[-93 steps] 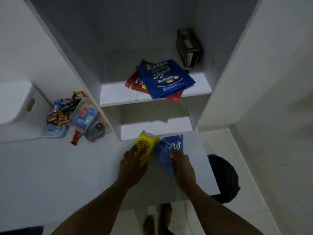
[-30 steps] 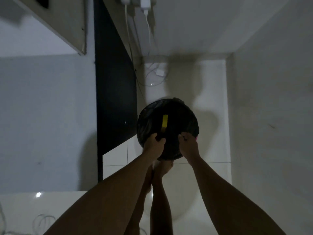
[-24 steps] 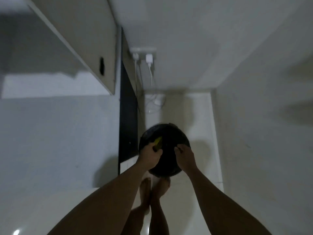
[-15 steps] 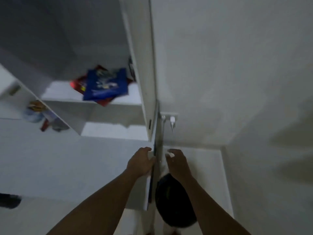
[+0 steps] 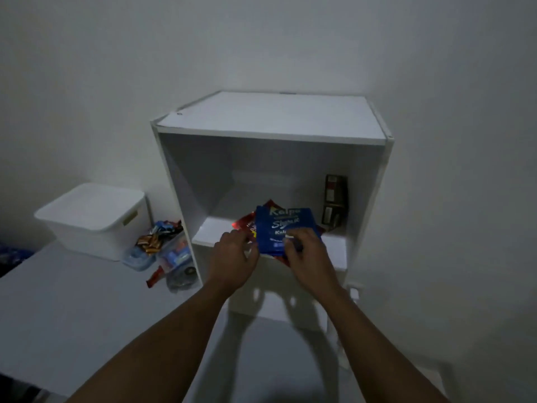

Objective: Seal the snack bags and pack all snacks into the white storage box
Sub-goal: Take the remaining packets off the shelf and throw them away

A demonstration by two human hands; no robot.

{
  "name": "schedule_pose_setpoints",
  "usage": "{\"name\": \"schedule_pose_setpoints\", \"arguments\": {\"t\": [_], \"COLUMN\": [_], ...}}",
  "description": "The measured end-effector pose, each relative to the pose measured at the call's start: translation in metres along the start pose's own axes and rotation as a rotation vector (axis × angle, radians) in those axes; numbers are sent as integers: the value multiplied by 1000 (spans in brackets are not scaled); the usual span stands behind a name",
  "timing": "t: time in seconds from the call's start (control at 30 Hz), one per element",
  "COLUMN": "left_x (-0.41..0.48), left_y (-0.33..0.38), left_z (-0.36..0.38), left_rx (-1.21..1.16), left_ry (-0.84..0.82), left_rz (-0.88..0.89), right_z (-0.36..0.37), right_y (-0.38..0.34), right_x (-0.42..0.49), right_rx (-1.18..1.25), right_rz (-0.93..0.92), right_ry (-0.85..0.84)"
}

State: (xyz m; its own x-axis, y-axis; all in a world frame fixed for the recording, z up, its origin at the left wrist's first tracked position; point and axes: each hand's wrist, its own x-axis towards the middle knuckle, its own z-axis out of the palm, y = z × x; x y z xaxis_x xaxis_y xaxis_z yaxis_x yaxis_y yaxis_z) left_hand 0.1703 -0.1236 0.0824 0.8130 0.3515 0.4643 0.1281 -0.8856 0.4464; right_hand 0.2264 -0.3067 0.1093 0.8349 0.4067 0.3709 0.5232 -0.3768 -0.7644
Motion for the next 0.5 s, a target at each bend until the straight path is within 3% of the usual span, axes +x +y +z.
{"name": "schedule_pose_setpoints", "arguments": {"t": [0.17,0.4,0.5], "left_x": [64,82,80], "left_y": [-22,-6,-12], "left_z": [10,38,46], "left_rx": [12,-19,90], "left_ry": [-72,-521,-500], "left_rz": [134,76,183], "right_z": [4,0,-1], "right_y": [-8,6,15], "right_x": [54,88,94], "right_rx": [-149,-541,-588], "right_rz": [91,282,331], "right_ry": [184,396,377]}}
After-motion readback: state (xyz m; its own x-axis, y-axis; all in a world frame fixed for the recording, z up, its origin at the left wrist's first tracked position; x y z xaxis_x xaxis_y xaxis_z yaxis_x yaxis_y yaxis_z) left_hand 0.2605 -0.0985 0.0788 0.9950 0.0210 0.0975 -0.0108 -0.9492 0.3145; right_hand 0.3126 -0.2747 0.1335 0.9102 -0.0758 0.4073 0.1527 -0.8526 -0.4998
